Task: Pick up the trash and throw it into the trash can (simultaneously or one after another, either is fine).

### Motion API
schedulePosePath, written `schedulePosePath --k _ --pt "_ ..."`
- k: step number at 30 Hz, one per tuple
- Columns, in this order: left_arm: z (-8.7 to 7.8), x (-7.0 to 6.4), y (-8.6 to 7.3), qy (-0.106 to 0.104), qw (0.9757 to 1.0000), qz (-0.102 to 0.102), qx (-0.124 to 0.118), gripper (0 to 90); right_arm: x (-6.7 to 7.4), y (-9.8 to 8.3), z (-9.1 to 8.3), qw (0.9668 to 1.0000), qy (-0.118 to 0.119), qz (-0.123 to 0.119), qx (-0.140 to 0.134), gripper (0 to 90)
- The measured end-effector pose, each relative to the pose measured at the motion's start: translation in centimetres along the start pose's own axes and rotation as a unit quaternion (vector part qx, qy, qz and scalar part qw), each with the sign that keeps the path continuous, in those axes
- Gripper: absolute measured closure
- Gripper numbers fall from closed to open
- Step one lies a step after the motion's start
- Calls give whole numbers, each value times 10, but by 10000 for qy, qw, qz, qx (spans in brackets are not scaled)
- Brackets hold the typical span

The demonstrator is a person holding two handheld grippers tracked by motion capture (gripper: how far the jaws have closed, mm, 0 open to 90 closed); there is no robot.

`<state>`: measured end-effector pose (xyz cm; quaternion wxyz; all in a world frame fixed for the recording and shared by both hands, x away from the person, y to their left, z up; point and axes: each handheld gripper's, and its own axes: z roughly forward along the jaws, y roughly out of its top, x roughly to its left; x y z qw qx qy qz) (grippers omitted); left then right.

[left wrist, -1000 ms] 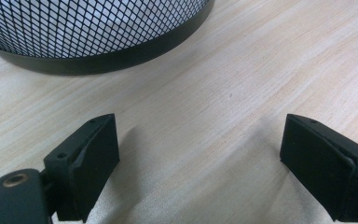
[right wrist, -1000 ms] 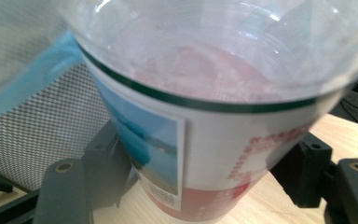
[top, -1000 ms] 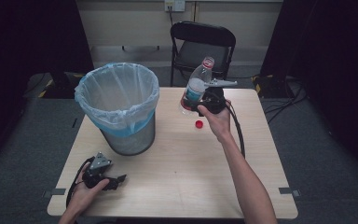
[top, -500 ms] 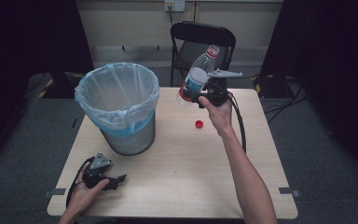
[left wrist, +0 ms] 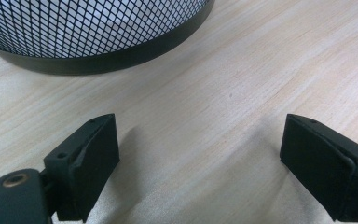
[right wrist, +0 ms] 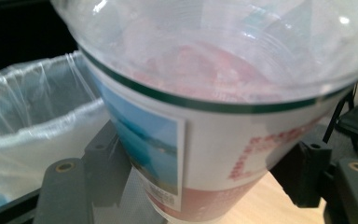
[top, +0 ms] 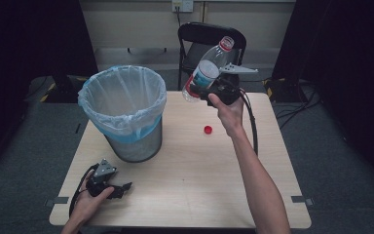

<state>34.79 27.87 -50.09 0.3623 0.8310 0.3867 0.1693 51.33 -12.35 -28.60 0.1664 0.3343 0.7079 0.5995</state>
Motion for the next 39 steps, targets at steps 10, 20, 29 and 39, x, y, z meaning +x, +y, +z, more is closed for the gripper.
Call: schedulePosePath --k 10,20,29,39 --pt "0 0 0 0 10000 0 1 112 10 21 -3 9985 259 89 -475 295" --pt "0 0 0 1 10000 -2 0 112 27 44 5 9949 636 98 -776 296" --pt "0 0 0 0 10000 -2 0 111 40 58 14 9927 878 100 -822 298" --pt "0 0 0 1 10000 -1 0 111 60 60 31 9886 1318 170 -712 299"
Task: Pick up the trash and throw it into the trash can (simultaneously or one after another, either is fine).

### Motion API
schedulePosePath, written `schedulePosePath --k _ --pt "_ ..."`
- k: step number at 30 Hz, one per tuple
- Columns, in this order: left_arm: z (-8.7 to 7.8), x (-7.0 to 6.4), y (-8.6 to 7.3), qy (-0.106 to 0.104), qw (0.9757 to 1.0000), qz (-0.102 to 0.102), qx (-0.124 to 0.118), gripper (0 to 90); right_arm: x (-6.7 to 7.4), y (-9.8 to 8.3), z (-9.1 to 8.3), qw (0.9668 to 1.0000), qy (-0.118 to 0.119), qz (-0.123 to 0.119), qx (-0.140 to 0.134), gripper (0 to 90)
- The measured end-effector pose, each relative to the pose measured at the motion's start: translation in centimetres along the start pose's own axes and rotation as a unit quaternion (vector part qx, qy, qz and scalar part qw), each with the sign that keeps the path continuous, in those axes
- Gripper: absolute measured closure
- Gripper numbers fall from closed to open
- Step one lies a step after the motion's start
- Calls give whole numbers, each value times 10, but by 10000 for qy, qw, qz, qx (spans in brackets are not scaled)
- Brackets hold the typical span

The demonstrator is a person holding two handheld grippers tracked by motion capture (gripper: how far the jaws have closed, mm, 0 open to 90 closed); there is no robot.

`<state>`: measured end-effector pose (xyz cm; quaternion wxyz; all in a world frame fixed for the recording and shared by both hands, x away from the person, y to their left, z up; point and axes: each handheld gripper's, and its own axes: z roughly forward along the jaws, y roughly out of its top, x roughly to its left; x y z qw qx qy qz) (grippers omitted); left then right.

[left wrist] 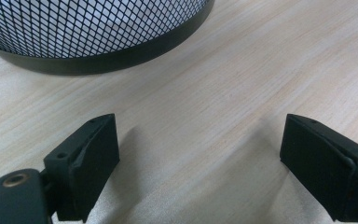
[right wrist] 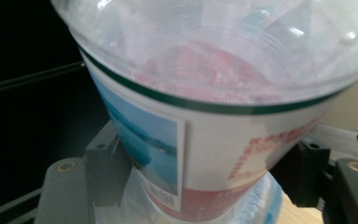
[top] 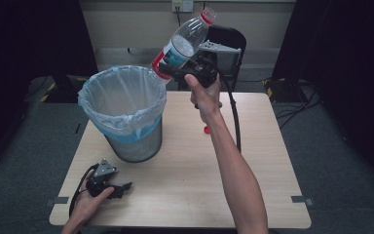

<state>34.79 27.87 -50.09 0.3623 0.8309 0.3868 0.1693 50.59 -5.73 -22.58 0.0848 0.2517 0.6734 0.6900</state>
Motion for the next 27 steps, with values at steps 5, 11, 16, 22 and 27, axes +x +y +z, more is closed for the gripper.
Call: schedulePosePath --k 5,11,16,22,27 --pt "0 0 0 0 10000 0 -1 112 5 -3 8 9999 138 3 41 299" --pt "0 0 0 -2 10000 -2 -1 112 12 -6 23 9995 263 13 143 297" --pt "0 0 0 -1 10000 1 1 112 20 -9 38 9987 390 -63 319 291" --pt "0 0 0 -1 10000 0 -1 112 28 -15 56 9969 466 -129 619 280" --pt "0 0 0 -1 10000 4 1 111 27 -21 64 9966 391 -110 714 274"
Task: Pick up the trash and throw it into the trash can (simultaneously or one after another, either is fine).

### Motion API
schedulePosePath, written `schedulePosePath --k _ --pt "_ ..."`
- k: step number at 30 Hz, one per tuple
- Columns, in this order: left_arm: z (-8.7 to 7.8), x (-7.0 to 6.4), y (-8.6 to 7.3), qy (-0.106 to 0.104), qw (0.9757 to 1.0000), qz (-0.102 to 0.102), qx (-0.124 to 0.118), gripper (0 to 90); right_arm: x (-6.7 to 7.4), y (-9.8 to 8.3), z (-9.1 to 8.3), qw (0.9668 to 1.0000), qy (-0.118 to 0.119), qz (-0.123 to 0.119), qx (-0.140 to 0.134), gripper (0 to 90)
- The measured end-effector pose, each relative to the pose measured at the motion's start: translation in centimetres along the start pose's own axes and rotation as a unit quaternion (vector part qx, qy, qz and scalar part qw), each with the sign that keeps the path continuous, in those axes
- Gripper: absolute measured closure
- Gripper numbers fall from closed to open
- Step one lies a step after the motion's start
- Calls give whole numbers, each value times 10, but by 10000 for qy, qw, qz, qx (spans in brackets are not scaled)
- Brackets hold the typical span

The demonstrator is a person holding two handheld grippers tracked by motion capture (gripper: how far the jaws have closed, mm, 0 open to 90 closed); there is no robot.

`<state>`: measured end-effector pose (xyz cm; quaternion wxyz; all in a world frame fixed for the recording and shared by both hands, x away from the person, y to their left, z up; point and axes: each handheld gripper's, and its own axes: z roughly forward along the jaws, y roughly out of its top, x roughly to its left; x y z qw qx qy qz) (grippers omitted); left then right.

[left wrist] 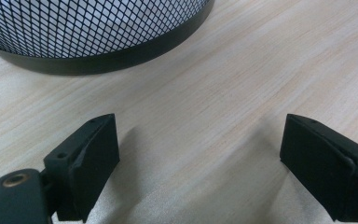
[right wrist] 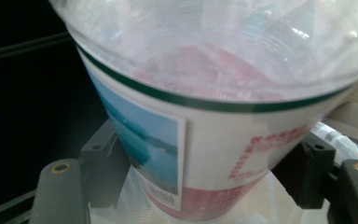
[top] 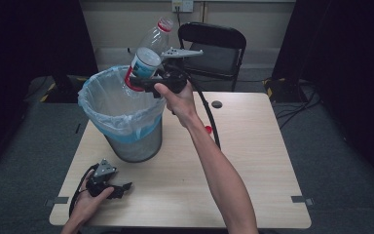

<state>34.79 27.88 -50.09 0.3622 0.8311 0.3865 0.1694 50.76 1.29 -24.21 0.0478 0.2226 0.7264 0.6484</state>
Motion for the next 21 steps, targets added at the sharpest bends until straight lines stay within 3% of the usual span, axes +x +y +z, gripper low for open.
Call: schedulePosePath --k 14,21 --pt "0 0 0 -2 10000 -2 -1 112 -5 -2 3 9999 -71 80 -62 246" --pt "0 0 0 2 10000 0 1 112 -10 2 -10 9996 -269 55 -99 234"
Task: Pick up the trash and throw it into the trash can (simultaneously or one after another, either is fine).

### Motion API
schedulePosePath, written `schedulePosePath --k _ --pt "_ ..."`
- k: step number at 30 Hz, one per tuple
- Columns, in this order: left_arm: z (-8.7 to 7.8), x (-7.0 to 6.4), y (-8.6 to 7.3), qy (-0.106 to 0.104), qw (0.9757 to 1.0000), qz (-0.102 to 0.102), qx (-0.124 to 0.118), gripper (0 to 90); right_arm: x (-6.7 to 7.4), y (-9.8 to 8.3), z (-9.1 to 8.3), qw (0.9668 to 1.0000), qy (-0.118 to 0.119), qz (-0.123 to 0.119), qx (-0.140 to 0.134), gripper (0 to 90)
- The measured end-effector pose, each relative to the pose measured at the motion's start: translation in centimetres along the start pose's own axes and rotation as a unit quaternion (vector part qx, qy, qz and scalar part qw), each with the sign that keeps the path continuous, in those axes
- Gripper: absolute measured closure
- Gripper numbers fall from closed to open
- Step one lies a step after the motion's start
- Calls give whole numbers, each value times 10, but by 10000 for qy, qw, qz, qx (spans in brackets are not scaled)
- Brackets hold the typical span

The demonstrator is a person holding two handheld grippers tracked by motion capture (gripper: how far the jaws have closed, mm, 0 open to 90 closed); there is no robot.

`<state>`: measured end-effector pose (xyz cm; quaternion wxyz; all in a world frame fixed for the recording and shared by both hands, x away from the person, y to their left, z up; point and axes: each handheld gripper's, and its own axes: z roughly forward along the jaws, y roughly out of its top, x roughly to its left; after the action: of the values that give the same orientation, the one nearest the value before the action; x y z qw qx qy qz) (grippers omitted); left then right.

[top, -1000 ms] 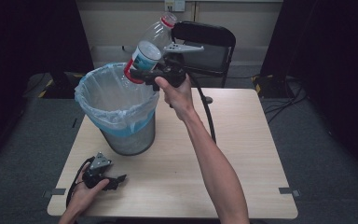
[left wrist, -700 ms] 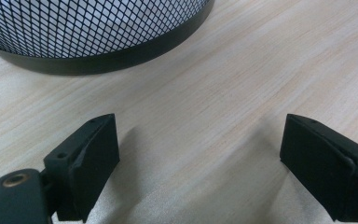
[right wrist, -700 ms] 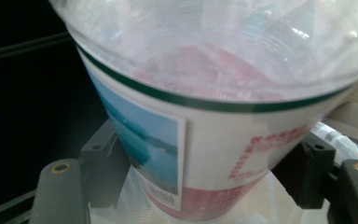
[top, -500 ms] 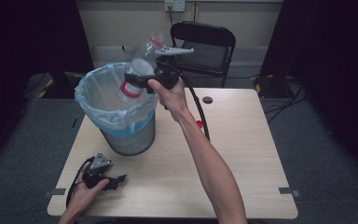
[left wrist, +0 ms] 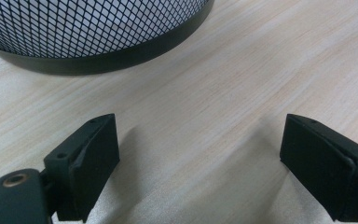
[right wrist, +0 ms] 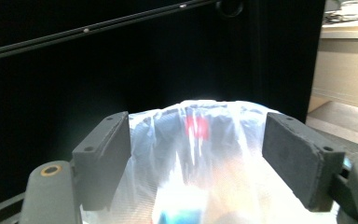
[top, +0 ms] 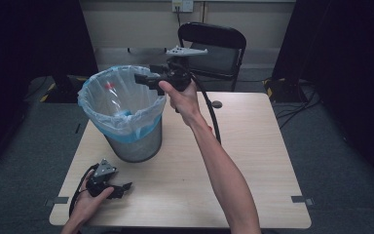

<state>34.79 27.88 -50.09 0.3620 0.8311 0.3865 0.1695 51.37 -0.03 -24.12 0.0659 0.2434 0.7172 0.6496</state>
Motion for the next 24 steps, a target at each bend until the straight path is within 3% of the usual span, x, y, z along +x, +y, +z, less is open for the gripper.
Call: schedulePosePath --k 8,24 --pt "0 0 0 0 10000 -1 0 112 -10 -2 -13 9998 -170 55 -6 240" --pt "0 0 0 -3 10000 -1 -1 112 -34 -12 -47 9968 -791 81 -12 263"
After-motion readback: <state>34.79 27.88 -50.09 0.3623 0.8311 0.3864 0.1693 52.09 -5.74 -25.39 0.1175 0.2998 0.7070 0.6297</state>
